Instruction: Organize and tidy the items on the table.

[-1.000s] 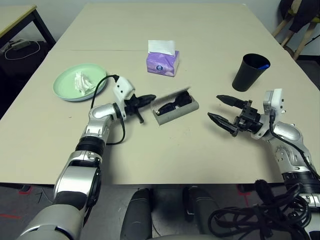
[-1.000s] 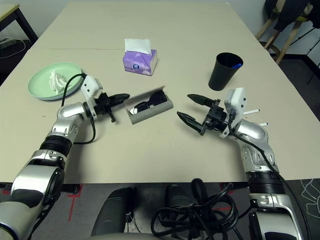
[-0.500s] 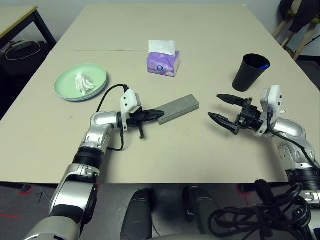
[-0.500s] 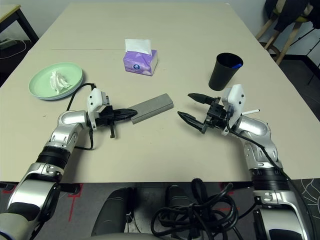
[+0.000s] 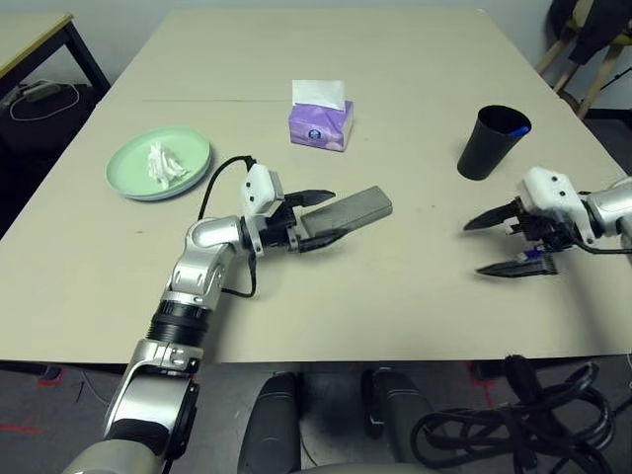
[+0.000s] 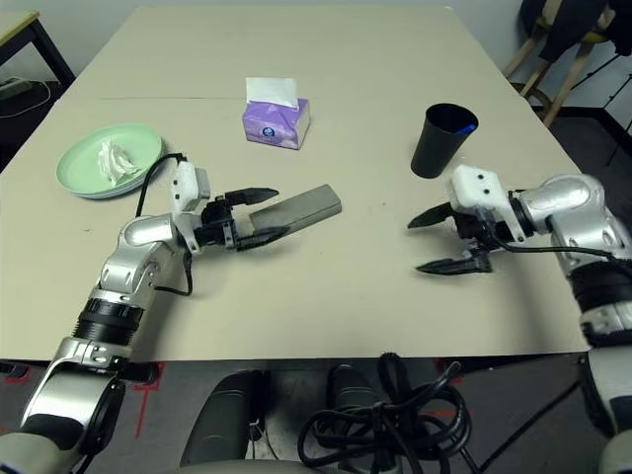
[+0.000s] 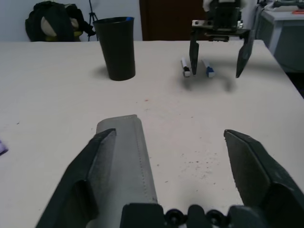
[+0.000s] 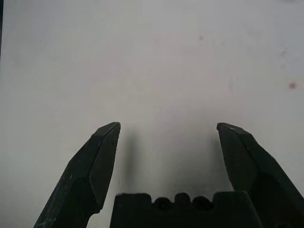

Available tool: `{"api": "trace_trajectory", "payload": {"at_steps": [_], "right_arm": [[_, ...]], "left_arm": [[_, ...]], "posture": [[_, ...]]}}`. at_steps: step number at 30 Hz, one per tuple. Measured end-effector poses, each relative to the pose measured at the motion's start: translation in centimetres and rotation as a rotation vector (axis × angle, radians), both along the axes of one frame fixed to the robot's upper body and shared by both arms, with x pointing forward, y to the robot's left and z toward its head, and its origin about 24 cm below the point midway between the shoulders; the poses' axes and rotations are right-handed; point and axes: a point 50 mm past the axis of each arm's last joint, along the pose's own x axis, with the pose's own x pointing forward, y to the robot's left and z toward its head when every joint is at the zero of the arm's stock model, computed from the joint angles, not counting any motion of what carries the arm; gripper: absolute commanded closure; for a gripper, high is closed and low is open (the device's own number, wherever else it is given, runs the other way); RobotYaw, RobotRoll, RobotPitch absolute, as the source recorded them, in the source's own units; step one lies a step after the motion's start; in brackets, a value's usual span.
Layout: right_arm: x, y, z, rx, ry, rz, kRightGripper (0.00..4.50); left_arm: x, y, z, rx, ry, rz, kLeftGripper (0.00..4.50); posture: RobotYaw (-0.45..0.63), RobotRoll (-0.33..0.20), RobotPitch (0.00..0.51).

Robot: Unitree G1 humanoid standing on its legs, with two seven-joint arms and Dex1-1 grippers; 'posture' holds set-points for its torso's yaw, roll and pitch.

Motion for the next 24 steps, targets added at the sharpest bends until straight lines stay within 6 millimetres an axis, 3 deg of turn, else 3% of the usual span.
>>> {"api": "trace_trajectory", "payload": {"at_steps": [12, 24], "right_arm": [[0.3, -2.1, 1.7, -0.373, -0.013, 0.116, 0.00], [0.0, -3.2, 1.2, -0.461, 0.014, 0.118, 0.00]], "left_arm": [[-0.5, -0.6, -0.2, 0.029, -0.070, -0.084, 0.04], [-0.7, -0.1, -0.7, 0.082, -0.075, -0.119, 0.04]], "posture": [[-0.01, 0.000, 0.164], [-0.01, 0.000, 0.181]]}}
